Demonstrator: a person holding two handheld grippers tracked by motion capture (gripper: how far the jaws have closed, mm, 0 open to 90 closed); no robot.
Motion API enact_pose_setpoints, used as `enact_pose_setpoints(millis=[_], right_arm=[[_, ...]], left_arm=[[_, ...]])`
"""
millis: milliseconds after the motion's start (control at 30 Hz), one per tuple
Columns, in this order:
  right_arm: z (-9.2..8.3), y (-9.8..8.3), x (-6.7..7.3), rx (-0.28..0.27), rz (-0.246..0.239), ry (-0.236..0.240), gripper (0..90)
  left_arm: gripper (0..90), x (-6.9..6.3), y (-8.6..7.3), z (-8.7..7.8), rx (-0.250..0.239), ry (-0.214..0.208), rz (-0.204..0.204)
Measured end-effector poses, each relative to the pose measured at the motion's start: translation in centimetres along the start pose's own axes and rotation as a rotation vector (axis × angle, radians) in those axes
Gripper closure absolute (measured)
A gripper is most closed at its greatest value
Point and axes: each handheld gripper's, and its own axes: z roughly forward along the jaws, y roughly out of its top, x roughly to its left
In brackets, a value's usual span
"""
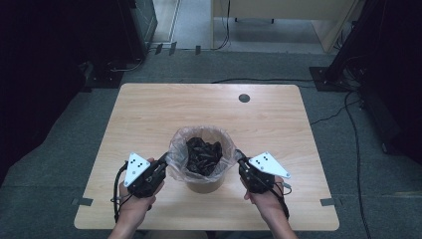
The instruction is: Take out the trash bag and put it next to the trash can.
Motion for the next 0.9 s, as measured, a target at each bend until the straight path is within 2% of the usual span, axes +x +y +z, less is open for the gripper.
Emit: enact_pose_setpoints(millis=[167,333,400,433,467,500,533,567,633,700,800,900], right_arm=[[-0.1,1.5,0.6,-0.024,-0.016,0.015,90.0],[0.0,3.9,1.7,-0.067,-0.04,0.048,90.0],[0.1,5.6,2.4,-0.098,-0.056,0.07,90.0],[0.2,6.3,2.7,-0.109,-0.063,0.076,90.0],[0.2,7.0,3.0,-0.124,-0.07,0.079,90.0],[0.2,7.6,3.2,-0.136,-0.074,0.085,90.0],[0.2,8.3,3.4,-0.148,-0.075,0.094,90.0],[0.2,8.9,3.5,-0.161,-0.077,0.103,90.0],[0.1,9.8,3.8,-0.179,-0.066,0.115,90.0],[0.0,9.9,3.9,-0.18,-0.066,0.126,90.0],[0.0,8.7,3.6,-0.135,-0.069,0.144,79.0],[0.0,7.0,2.8,-0.096,-0.041,0.17,69.0]], left_arm=[[87.9,-0.7,1.6,0.0,-0.027,-0.013,0.019],[88.1,-1.7,3.8,0.1,-0.059,-0.041,0.042],[88.1,-2.6,5.5,0.1,-0.086,-0.061,0.064],[88.1,-2.6,5.5,0.1,-0.086,-0.061,0.064],[88.0,-3.1,6.7,0.0,-0.111,-0.068,0.085],[87.9,-3.1,6.7,0.0,-0.111,-0.068,0.085],[87.7,-3.5,7.7,0.0,-0.134,-0.06,0.108],[87.6,-3.5,8.0,0.0,-0.139,-0.066,0.104],[87.2,-3.6,8.1,0.0,-0.142,-0.066,0.104],[86.7,-3.5,7.6,0.1,-0.125,-0.068,0.106],[86.2,-3.0,6.6,0.5,-0.098,-0.067,0.101],[85.7,-2.5,5.8,0.7,-0.072,-0.065,0.089]])
